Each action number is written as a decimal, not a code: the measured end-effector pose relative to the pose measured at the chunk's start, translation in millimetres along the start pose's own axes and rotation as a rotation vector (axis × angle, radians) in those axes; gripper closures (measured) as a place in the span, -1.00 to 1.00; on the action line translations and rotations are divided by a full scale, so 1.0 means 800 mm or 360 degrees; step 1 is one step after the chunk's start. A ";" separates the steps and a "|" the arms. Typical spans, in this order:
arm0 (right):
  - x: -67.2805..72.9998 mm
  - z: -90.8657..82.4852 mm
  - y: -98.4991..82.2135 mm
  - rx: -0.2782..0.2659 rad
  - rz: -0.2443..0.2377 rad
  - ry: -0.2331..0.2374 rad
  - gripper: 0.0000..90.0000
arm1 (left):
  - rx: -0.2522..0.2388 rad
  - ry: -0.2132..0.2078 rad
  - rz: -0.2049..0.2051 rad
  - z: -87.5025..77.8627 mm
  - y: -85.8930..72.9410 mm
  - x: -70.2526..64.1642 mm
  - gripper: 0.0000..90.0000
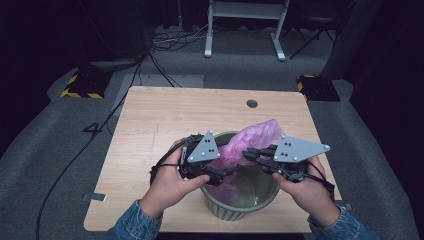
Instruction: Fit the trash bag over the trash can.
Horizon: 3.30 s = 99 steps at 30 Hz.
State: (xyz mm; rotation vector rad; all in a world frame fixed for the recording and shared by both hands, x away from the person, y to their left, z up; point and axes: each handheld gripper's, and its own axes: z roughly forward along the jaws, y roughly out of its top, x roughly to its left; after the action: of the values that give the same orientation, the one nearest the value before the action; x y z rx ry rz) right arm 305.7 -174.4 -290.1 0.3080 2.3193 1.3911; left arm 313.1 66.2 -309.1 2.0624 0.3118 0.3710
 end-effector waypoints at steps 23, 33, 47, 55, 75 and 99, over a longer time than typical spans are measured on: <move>-0.005 -0.024 -0.012 -0.0022 0.0159 -0.0200 0.10 | -0.0057 0.0030 -0.0143 -0.008 -0.012 0.013 0.72; -0.026 -0.018 -0.042 0.0067 0.0402 -0.0216 -0.27 | -0.0089 0.0001 -0.0152 -0.007 -0.011 0.012 0.71; -0.029 0.001 -0.025 -0.0018 0.0517 -0.0105 -0.32 | -0.0143 -0.0053 -0.0072 -0.015 -0.012 0.008 0.71; -0.042 0.008 -0.024 -0.0063 0.0583 0.0024 0.64 | -0.0153 -0.0098 -0.0053 -0.008 -0.007 0.003 0.66; -0.031 -0.050 -0.033 0.0044 0.0334 -0.0155 1.00 | -0.0230 0.0018 -0.0162 -0.030 -0.021 0.016 0.62; 0.012 -0.118 -0.075 0.0173 0.0281 -0.0162 1.00 | -0.0125 0.0150 -0.0211 -0.040 -0.047 0.027 0.96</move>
State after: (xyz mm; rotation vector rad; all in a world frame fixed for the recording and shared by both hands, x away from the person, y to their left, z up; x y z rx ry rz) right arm 255.3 -273.4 -306.1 0.6150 2.3340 1.2975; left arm 317.9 117.7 -324.2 1.9396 0.4807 0.3937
